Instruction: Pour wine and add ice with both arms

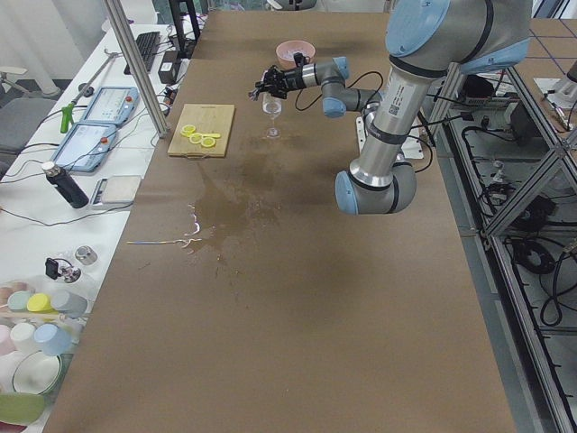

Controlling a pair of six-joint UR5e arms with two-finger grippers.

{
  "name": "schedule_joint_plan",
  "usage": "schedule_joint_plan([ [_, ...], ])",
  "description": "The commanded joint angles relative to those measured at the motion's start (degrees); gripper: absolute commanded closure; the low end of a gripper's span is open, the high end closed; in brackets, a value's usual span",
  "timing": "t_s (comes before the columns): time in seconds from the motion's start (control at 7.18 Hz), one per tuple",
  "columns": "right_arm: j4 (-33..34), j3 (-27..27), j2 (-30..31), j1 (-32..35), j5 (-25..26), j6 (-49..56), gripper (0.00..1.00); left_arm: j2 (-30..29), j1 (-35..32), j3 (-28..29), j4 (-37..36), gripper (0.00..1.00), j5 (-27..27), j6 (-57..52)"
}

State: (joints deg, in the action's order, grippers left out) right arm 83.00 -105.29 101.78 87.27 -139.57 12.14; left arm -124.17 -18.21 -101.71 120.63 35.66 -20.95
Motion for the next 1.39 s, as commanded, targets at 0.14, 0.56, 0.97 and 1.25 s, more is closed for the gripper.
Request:
schedule_joint_plan([
  [0.14, -2.6, -0.5, 0.4, 0.2, 0.0, 0.3, 0.0, 15.1, -7.4, 0.4, 20.5, 1.0, 10.5, 26.1],
  [0.56, -5.8, -0.4, 1.1, 0.6, 0.4, 0.4, 0.0, 24.9, -16.3, 1.7, 26.3, 1.0, 19.7, 38.4],
  [0.97, -5.8, -0.2, 1.1, 0.6, 1.2, 0.3, 0.0, 28.8, -25.1, 8.9, 32.9, 1.0, 30.0, 56.0],
  [1.25, -5.8, -0.4, 1.2, 0.6, 1.2, 0.3, 0.0, 27.7, -28.9, 13.6, 32.4, 1.0, 33.0, 64.5],
])
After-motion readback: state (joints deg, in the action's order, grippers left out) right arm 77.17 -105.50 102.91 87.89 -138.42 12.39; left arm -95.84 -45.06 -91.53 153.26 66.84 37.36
